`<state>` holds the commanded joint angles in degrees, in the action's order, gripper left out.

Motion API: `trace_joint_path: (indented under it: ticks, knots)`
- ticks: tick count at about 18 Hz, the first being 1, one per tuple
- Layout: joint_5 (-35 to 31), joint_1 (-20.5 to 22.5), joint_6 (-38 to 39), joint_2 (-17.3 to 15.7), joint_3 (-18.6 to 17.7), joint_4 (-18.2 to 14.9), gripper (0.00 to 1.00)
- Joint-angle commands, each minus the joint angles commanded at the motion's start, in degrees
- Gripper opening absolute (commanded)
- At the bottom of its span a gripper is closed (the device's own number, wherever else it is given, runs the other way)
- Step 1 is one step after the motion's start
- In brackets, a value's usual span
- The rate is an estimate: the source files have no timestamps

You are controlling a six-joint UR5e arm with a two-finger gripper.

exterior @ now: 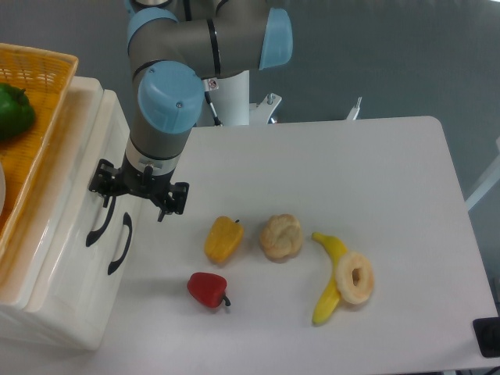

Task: Slide the top white drawer open
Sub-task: 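Lower the gripper and hook the upper drawer's black handle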

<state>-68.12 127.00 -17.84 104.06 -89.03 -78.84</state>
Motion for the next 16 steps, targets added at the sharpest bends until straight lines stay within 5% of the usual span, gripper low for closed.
trace_joint_path:
  ticks: [16]
  knots:
    - [0.70, 0.26, 0.00, 1.67, 0.35, 0.08, 1.00]
